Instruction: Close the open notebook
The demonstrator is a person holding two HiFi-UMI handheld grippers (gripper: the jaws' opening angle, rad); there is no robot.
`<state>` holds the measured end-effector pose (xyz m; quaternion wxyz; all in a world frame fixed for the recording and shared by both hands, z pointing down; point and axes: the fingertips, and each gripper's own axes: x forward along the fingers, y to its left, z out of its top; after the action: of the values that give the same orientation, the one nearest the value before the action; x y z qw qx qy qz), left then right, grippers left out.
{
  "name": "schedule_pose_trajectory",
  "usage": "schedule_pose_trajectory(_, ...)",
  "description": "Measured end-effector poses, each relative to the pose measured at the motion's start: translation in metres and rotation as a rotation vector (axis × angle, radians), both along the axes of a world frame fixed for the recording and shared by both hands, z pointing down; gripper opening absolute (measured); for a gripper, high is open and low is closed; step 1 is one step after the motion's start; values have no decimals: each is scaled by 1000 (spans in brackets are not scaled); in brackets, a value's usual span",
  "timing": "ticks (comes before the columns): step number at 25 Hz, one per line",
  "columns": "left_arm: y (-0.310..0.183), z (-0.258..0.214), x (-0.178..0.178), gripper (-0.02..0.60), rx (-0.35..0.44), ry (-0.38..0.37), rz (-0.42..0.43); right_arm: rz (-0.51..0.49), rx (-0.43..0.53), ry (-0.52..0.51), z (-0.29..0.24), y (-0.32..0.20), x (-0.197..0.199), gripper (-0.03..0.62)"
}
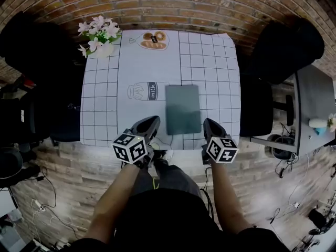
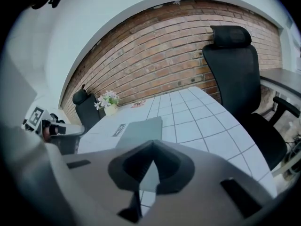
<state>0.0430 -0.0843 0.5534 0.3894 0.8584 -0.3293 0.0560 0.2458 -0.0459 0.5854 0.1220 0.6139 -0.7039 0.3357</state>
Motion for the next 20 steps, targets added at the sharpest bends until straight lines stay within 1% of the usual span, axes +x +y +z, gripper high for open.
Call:
schedule_pose_trajectory(2, -4, -5, -11, 26, 24, -22, -18, -5, 10, 10, -7, -1, -7, 14)
schedule_pose_trajectory(5, -10, -21, -26, 26, 80, -51, -32, -10, 30, 12, -19, -4, -17, 14)
schedule_pose_trajectory(9, -16, -48, -47, 26, 152, -71, -41, -5, 68, 6, -40, -11, -30, 14)
schedule_pose_trajectory(14, -21, -86, -74, 26, 267, -109, -61, -1, 115, 9, -71, -19, -44, 14)
schedule_pose_trajectory(20, -31, -142, -95, 26, 420, -130, -89, -15, 235, 14, -130, -32, -62, 14)
